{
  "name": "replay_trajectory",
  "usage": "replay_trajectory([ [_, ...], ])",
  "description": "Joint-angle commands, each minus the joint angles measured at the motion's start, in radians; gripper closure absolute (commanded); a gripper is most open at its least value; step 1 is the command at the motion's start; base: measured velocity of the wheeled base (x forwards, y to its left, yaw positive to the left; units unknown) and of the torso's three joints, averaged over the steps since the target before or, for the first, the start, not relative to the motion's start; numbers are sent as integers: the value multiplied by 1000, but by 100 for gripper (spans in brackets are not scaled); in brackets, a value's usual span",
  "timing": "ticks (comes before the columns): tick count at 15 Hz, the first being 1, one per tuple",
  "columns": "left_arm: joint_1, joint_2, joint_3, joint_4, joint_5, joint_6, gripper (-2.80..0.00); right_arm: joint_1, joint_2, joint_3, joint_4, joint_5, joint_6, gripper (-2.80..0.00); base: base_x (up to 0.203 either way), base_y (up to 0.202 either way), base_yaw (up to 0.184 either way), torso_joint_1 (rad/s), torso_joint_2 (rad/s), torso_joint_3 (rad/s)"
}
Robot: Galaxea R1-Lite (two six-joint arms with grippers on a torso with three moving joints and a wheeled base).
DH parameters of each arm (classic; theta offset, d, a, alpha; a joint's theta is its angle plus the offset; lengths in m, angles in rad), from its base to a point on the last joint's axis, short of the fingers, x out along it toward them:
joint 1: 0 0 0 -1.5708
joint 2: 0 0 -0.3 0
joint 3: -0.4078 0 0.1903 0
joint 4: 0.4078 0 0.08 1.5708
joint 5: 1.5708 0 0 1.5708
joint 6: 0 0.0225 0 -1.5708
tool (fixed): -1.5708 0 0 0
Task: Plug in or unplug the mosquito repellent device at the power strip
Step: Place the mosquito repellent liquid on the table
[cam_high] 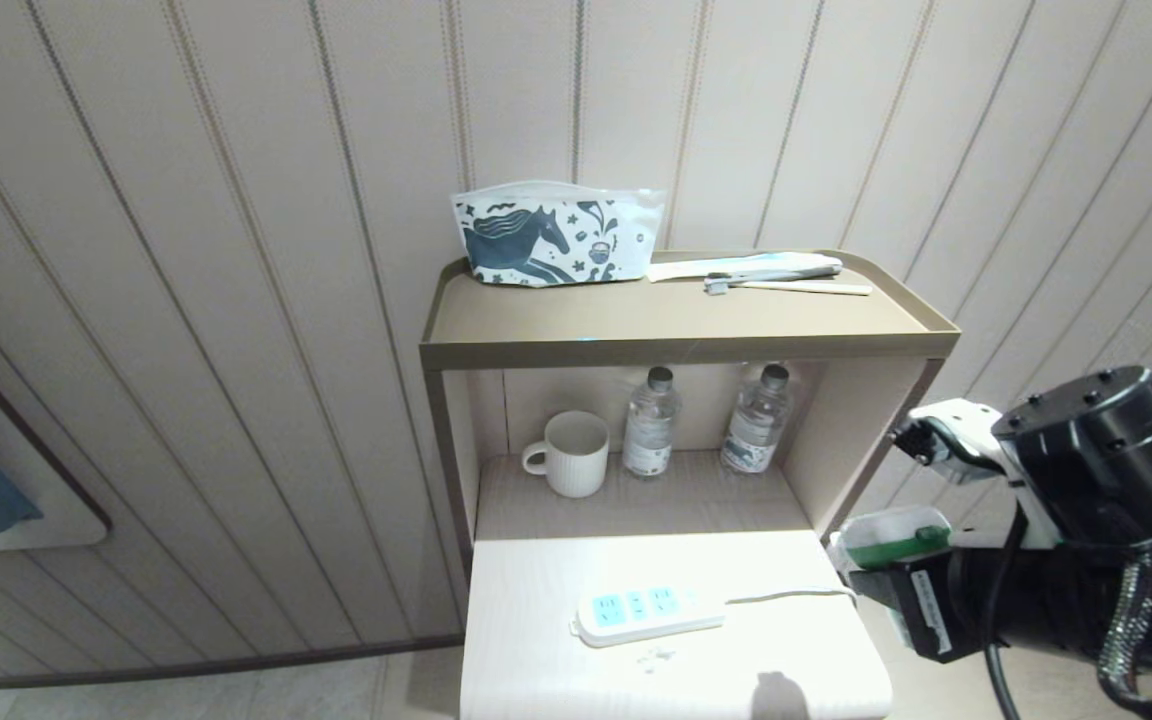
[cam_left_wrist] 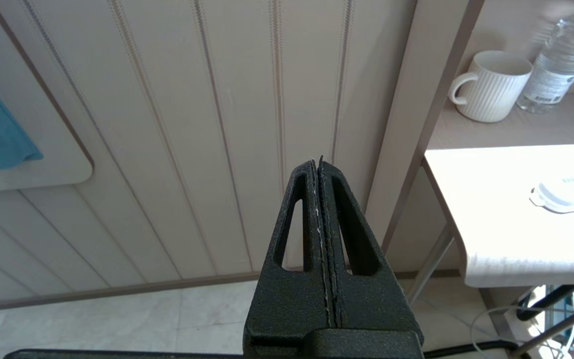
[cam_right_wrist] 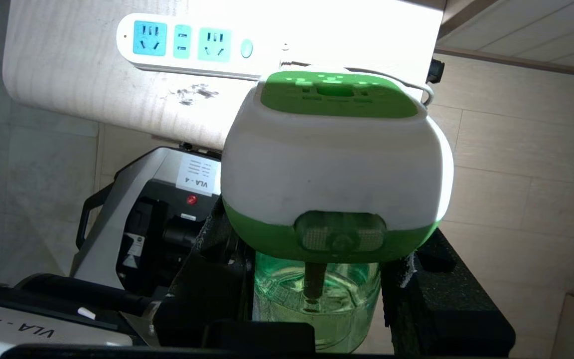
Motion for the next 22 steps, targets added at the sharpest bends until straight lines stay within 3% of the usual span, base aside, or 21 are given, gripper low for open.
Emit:
replay_trajectory([
  [1,0,1,1,0,0,0,0,2,-57,27,0,-3,9,0,0,0,0,0,0,0],
  [22,0,1,1,0,0,0,0,-15,-100,51,-28,-15,9,0,0,0,0,0,0,0],
])
